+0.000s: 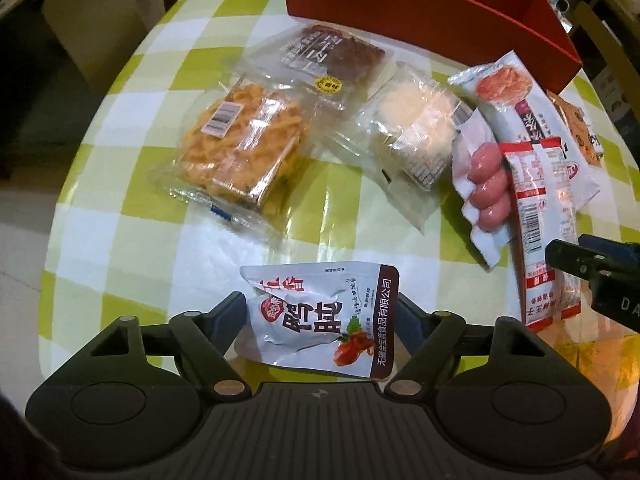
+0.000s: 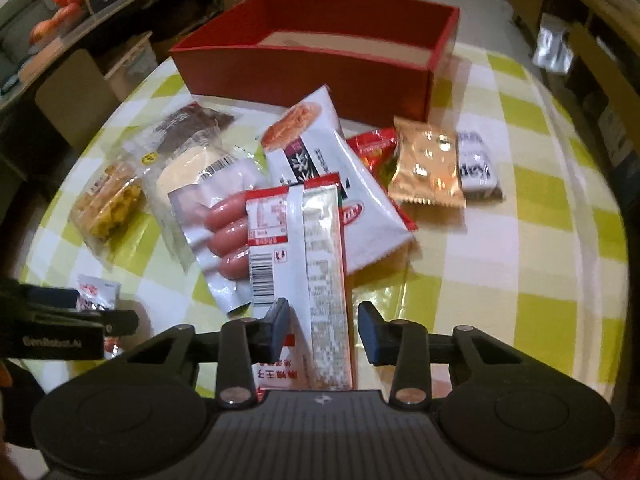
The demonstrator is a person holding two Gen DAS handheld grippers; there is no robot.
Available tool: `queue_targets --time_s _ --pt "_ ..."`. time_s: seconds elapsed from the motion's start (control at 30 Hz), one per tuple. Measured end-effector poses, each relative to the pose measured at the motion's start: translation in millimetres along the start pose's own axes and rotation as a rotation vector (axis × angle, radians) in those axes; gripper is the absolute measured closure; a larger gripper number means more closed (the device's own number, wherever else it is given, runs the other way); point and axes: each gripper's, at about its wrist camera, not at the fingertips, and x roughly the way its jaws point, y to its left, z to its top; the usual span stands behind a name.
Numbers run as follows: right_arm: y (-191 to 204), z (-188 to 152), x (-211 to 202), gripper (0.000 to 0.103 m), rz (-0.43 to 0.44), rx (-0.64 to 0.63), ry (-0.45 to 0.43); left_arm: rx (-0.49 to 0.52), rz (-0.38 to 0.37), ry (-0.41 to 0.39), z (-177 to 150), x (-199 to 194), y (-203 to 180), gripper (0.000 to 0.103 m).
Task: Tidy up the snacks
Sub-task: 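Close the left tool on the white pouch while the right tool grasps the long red-white package, then lift both held packages and carry them over the red box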
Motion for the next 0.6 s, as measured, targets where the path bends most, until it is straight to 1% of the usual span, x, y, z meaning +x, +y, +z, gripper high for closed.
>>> queue_targets --time_s 0.03,0.1,0.13,0.17,0.23,0.27,0.3,0.33,0.37,0.4,0.43,0.47,0.53,0.6 --pt "-1.8 1.1 -0.9 0.056 0.010 0.010 0.004 0.000 0.001 0.002 -0.9 1.1 -0.3 0.020" --pt "-4.0 2.4 -4.9 0.048 0.003 0.036 -0.006 0.004 0.006 0.001 -6.2 0.1 -0.8 0.018" --pt "-3.6 3.5 -4.5 0.041 0.003 0.036 -0.002 0.002 0.003 0.005 -6.8 1.1 -1.0 0.018" --pt "-1.6 3.9 -2.8 0.038 0.006 0.033 0.002 -0.004 -0.004 0.012 -10.7 4.2 -0.3 0.017" --pt "5.6 4.1 3.3 0.037 0.012 0.010 0.013 -0.013 -0.014 0.024 -11.9 7.9 1.1 0.016" --pt "10.5 4.7 8.3 0.034 0.007 -0.010 0.025 -0.013 -0.012 0.023 -12.0 10.1 1.6 0.015" --pt "15.1 5.2 13.2 0.033 -0.009 -0.028 0.031 -0.010 -0.010 0.025 -12.4 11.5 0.5 0.014" --pt "18.9 5.1 17.4 0.030 -0.026 -0.044 0.034 -0.003 -0.005 0.024 -15.4 11.5 -0.6 0.012" --pt "23.1 4.9 20.9 0.023 -0.035 -0.062 0.034 0.007 0.002 0.021 -17.2 12.5 -3.1 0.008" --pt "26.8 5.0 22.2 0.021 -0.031 -0.077 0.025 0.016 0.013 0.021 -19.1 14.1 -5.8 0.006" --pt "30.2 5.1 24.3 0.017 -0.032 -0.086 0.022 0.028 0.029 0.017 -21.3 16.0 -9.0 0.001" --pt "32.8 3.7 27.1 0.010 -0.037 -0.096 0.017 0.031 0.042 0.010 -22.0 20.9 -8.5 0.000" --pt "36.4 0.4 31.4 0.000 -0.022 -0.107 0.003 0.019 0.028 0.006 -25.0 21.3 -6.1 0.000" --pt "36.8 -1.1 34.1 0.000 0.005 -0.103 0.000 0.028 0.024 -0.002 -29.5 20.5 -4.8 0.000"
